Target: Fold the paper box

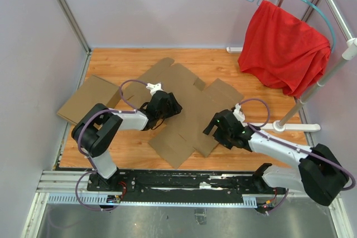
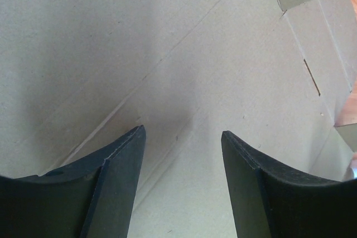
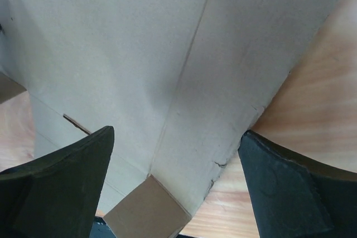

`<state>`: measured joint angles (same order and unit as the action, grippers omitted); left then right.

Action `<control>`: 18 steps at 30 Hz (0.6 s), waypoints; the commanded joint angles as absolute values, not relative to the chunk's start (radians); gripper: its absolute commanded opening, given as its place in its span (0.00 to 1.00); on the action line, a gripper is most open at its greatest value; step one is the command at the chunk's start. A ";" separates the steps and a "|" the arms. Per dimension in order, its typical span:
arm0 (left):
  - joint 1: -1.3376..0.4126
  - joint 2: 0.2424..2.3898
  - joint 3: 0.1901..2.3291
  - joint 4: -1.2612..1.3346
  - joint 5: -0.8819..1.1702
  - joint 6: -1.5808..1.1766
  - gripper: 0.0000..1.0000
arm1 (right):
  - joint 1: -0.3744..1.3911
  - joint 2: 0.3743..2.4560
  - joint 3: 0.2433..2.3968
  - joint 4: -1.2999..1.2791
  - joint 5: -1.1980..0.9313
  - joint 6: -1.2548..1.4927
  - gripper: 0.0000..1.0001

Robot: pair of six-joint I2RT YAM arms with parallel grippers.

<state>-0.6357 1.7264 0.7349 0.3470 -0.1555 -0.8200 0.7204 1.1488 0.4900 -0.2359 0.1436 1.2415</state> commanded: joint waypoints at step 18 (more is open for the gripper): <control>-0.629 1.722 0.618 0.083 -0.098 -0.812 0.64 | 0.724 1.518 0.937 -0.523 0.313 0.877 0.33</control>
<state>-0.6132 1.6661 0.6815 0.3168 -0.2047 -0.8120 0.7200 1.4647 0.8078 -0.4080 0.2230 1.0111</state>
